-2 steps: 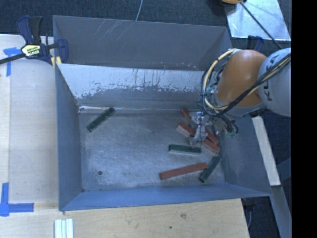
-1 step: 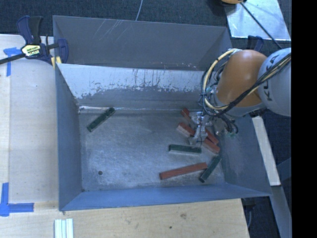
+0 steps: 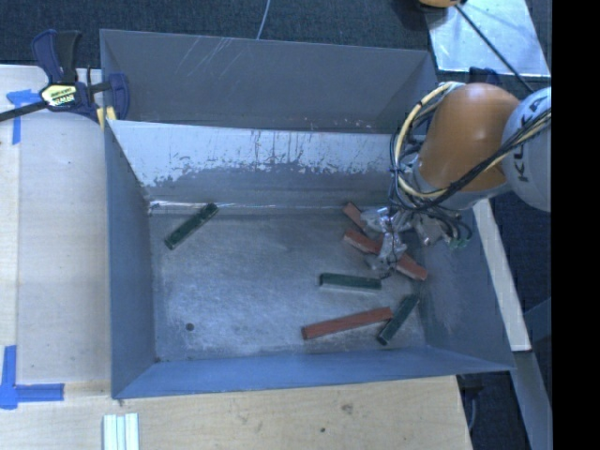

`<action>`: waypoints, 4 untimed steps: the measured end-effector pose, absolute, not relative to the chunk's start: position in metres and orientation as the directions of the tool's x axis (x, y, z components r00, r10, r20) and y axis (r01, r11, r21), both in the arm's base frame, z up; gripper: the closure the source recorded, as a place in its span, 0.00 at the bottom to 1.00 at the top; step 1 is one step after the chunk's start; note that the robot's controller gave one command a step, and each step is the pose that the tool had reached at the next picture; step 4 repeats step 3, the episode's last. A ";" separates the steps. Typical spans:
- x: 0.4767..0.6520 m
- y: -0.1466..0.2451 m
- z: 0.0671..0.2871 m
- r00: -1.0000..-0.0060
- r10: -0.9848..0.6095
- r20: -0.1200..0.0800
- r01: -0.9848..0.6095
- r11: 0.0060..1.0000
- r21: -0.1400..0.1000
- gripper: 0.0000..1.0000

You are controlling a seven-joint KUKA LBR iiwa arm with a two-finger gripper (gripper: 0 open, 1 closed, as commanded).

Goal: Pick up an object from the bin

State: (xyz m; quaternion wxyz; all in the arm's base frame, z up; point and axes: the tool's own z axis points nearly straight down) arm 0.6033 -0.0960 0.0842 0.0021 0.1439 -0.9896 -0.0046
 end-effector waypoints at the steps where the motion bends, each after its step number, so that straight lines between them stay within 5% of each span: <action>1: 0.608 -0.044 0.168 -0.989 -0.148 -0.005 -0.148 0.989 0.000 1.00; 2: 0.608 -0.044 0.168 -0.989 -0.148 -0.004 -0.148 0.989 0.000 1.00; 3: 0.602 -0.023 0.269 -0.989 -0.148 -0.004 -0.148 0.989 -0.001 1.00; 4: 0.602 -0.023 0.269 -0.989 -0.148 -0.004 -0.148 0.989 -0.001 1.00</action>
Offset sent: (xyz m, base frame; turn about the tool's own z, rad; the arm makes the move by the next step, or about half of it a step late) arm 0.0000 0.0000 0.0000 0.0000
